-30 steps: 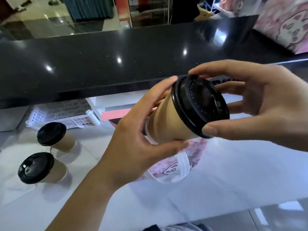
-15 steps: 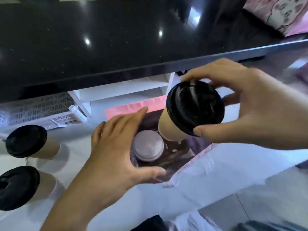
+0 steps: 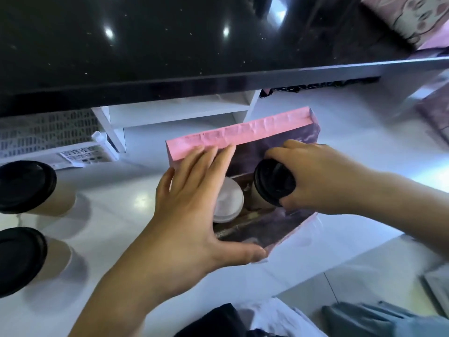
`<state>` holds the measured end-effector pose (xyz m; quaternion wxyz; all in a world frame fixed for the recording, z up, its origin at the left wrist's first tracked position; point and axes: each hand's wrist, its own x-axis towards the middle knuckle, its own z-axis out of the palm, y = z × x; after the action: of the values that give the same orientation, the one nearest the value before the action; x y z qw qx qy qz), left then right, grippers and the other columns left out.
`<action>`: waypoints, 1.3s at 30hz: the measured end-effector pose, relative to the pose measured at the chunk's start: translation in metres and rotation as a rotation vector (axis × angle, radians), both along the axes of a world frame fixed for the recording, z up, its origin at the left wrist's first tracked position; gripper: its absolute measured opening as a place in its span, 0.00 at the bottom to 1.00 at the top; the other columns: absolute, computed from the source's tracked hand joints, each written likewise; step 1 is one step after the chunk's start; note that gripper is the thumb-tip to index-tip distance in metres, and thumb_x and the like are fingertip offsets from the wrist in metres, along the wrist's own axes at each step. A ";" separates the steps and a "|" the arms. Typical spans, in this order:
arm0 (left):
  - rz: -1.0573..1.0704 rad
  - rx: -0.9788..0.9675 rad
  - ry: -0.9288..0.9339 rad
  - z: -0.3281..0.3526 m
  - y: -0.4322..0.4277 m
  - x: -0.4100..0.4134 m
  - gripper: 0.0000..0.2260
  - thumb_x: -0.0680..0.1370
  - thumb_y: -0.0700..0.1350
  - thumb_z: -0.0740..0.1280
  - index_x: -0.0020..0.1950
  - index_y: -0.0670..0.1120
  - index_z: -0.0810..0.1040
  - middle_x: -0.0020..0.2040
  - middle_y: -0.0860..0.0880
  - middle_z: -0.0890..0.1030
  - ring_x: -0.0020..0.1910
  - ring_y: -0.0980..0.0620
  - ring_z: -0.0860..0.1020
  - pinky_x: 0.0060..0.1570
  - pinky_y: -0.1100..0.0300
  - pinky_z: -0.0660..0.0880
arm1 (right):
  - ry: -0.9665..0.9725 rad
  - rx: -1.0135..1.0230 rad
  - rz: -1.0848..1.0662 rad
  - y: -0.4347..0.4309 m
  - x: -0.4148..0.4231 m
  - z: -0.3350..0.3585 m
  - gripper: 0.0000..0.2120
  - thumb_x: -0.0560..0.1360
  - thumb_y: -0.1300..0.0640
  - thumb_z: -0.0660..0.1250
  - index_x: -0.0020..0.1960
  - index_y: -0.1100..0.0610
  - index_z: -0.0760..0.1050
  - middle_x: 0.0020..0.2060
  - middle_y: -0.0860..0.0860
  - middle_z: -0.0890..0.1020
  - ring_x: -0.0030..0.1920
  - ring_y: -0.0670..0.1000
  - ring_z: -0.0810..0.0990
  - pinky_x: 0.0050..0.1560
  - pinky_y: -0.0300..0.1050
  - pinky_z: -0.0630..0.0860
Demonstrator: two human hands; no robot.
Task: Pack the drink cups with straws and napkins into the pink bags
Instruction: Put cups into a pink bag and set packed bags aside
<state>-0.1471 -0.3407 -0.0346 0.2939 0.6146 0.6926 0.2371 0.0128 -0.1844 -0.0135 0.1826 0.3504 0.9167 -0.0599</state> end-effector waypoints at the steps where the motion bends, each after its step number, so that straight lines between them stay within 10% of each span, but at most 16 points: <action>1: 0.003 0.002 -0.002 0.000 0.000 0.000 0.53 0.54 0.76 0.62 0.69 0.76 0.32 0.65 0.82 0.33 0.67 0.78 0.29 0.71 0.67 0.42 | -0.001 0.011 0.007 0.000 -0.002 -0.004 0.26 0.63 0.50 0.74 0.59 0.50 0.72 0.50 0.49 0.74 0.47 0.56 0.76 0.45 0.48 0.75; 8: 0.019 0.003 -0.012 -0.002 -0.002 0.001 0.57 0.58 0.75 0.69 0.75 0.69 0.36 0.75 0.73 0.40 0.72 0.73 0.32 0.78 0.53 0.44 | -0.016 0.015 0.075 0.010 -0.006 -0.033 0.27 0.65 0.54 0.73 0.63 0.51 0.73 0.54 0.52 0.76 0.52 0.58 0.76 0.48 0.48 0.73; 13: 0.027 -0.013 -0.001 0.000 -0.003 0.004 0.56 0.63 0.68 0.76 0.70 0.75 0.32 0.63 0.83 0.34 0.66 0.79 0.29 0.76 0.59 0.42 | 0.010 -0.055 0.087 0.015 -0.002 -0.051 0.23 0.66 0.57 0.71 0.61 0.49 0.75 0.53 0.53 0.78 0.53 0.59 0.78 0.53 0.48 0.74; 39: 0.095 -0.048 -0.017 -0.004 -0.006 0.023 0.54 0.65 0.64 0.78 0.75 0.73 0.39 0.76 0.73 0.37 0.73 0.72 0.33 0.74 0.60 0.46 | 0.134 -0.126 0.145 0.020 0.000 -0.066 0.22 0.71 0.63 0.70 0.64 0.53 0.77 0.61 0.53 0.80 0.60 0.58 0.77 0.61 0.45 0.69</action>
<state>-0.1243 -0.3468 -0.0387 0.3027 0.5717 0.7241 0.2392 0.0132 -0.1645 -0.0792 0.1464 0.2663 0.9441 -0.1274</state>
